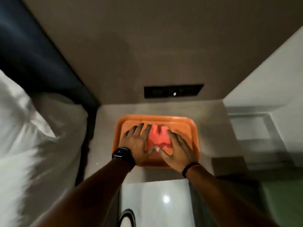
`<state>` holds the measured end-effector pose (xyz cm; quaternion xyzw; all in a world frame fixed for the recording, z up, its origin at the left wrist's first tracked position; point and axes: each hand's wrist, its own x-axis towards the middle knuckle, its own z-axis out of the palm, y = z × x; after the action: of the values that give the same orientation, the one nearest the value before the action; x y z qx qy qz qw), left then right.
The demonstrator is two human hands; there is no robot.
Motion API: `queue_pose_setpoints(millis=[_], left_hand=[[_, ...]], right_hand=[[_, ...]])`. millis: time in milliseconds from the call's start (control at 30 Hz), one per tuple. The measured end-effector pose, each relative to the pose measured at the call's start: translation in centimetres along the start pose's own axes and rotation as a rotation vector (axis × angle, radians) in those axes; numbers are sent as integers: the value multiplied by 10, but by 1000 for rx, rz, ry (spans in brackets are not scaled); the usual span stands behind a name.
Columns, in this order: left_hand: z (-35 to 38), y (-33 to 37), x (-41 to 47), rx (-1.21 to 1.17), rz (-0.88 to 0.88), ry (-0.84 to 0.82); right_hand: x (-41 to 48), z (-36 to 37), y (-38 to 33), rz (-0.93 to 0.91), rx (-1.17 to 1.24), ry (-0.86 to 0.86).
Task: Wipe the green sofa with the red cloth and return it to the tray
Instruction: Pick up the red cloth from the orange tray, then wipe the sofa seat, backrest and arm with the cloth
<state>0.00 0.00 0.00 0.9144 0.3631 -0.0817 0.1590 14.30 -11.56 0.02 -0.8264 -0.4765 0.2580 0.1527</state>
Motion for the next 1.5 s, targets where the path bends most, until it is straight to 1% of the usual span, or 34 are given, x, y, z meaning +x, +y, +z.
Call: queue_pose_setpoints(millis=[33,100,133,200,267,300,333,400,433,467,533,600,667,733,800,867,967,1033,1100,1167,1233,1267,1300,1333,1367,1400,1433,1500], left_hand=[[21,-6,7,-8,9,-22],[63,-16,21,-41,15,3],[78,-19,26,-104,-20,-14],[99,-19,37,-235,-121,-51],[111,-15,52,-315,-158,-19],[114,-12,58,-429,-177,4],[113,-7,62,-623,-217,20],[112,4,65,-1028,-330,44],[110,9,67,-1171,-402,59],[109,13,70,-1258,-480,73],[104,17,74,-1340,-613,99],[102,16,75,-1373,-673,74],[97,17,71,-1404,-680,20],[86,23,62,-1444,-637,-9],[65,37,52,-1535,-558,-47],[35,58,42,-1601,-450,-129],[-25,110,31,-1530,-177,-235],[-63,152,25,-1432,40,-220],[-98,205,14,-1336,270,-173],[-125,259,0,-1198,513,-115],[-141,316,-22,-914,759,7],[-144,342,-35,-750,895,105],[-145,369,-48,-594,1065,219],[-142,390,-59,-454,1233,328],[-135,414,-73,-357,1384,401],[-124,438,-87,-310,1500,436],[-110,461,-102,-300,1579,445],[-77,502,-125,-321,1684,399]], right_hand=[[8,20,12,0,-10,-18],[25,57,32,-1,-48,-23],[31,68,40,29,-33,-22],[42,86,49,68,16,21],[53,96,54,44,5,103],[58,99,56,33,9,126],[62,100,56,29,48,142],[65,103,53,61,240,149],[67,102,50,105,365,169],[70,100,49,166,503,204],[76,95,45,327,745,258],[77,90,44,481,881,209],[72,82,44,534,1013,162],[62,65,45,531,1098,163],[45,35,46,507,1143,148],[26,-3,48,427,1154,120],[-16,-82,54,248,1205,156],[-50,-138,61,127,1153,240],[-97,-196,74,17,1004,372],[-148,-241,86,-82,713,544],[-212,-274,105,-180,350,737],[-244,-284,118,-208,176,788],[-276,-290,133,-216,35,816],[-303,-292,146,-191,-41,816],[-335,-293,162,-122,-51,828],[-366,-291,179,-67,-68,847],[-394,-286,198,-52,-104,863],[-441,-267,234,-73,-212,812]])
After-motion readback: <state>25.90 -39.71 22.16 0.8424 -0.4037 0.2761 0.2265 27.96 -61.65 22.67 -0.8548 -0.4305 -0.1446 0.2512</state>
